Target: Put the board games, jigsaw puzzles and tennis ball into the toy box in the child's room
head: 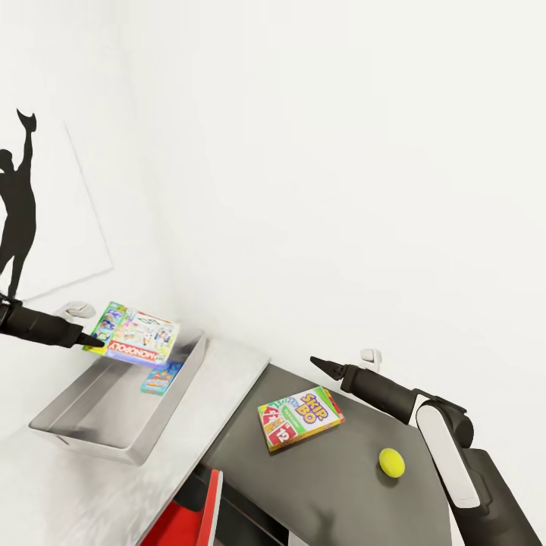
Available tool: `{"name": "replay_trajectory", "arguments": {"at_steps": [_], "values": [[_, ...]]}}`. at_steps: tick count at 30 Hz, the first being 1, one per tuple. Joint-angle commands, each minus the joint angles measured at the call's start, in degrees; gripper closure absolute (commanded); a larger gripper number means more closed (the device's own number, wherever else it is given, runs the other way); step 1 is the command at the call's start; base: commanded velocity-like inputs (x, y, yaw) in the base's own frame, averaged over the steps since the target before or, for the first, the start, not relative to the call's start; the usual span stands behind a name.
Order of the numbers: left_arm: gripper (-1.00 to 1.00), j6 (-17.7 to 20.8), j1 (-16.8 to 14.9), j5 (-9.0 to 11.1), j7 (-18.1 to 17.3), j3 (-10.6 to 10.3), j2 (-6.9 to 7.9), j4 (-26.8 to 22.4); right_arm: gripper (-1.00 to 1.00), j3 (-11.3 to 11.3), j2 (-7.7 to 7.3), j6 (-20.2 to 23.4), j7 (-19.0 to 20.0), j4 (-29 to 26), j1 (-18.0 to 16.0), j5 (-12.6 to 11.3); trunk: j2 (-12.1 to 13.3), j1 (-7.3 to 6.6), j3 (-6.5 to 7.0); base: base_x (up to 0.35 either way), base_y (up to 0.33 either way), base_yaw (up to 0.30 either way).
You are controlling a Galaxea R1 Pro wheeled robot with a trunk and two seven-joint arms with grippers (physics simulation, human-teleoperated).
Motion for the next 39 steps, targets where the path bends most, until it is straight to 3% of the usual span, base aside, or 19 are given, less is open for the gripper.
{"name": "replay_trajectory", "arguments": {"at_steps": [1,5,10,14,25,33,36,39], "values": [[1.0,0.2,-0.1,-0.3,-0.5,-0.1,0.24,0.0,-1.0,-0.1,0.0,0.4,0.1,0.0,-0.1,-0.1,-0.1,0.04,-0.14,0.0,0.0,0.0],[1.0,-1.8,-0.1,-0.8,-0.5,-0.3,1.24,0.5,-1.0,-0.1,0.0,0.4,0.1,0.0,-0.1,-0.1,-0.1,0.04,-0.14,0.0,0.0,0.0],[1.0,-4.4,0.0,-3.3,-0.5,-0.4,1.75,0.8,-1.0,-0.1,0.0,0.4,0.1,0.0,-0.1,-0.1,-0.1,0.04,-0.14,0.0,0.0,0.0],[1.0,-6.9,0.4,-6.0,-0.6,-0.5,1.85,0.8,-1.0,-0.1,0.0,0.4,0.1,0.0,-0.1,-0.1,-0.1,0.04,-0.14,0.0,0.0,0.0],[1.0,-8.6,3.4,-9.2,-0.5,-0.6,1.79,0.8,-1.0,-0.1,0.0,0.3,0.1,0.1,-0.1,-0.2,-0.1,0.04,-0.14,0.0,0.0,0.0],[1.0,-8.7,3.6,-9.6,-0.4,-0.6,1.79,0.9,-1.0,-0.1,0.0,0.3,0.1,0.1,-0.1,-0.2,-0.1,0.04,-0.14,0.0,0.0,0.0],[1.0,-8.9,5.9,-10.1,-0.2,-0.6,1.67,2.8,-1.0,-0.1,0.0,0.3,0.1,0.2,-0.1,-0.1,-0.1,0.04,-0.14,0.0,0.0,0.0],[1.0,-9.0,6.3,-10.2,0.2,-0.6,1.5,4.1,-1.0,-0.1,0.0,0.2,0.1,0.2,-0.1,-0.1,-0.1,0.04,-0.14,0.0,0.0,0.0]]}}
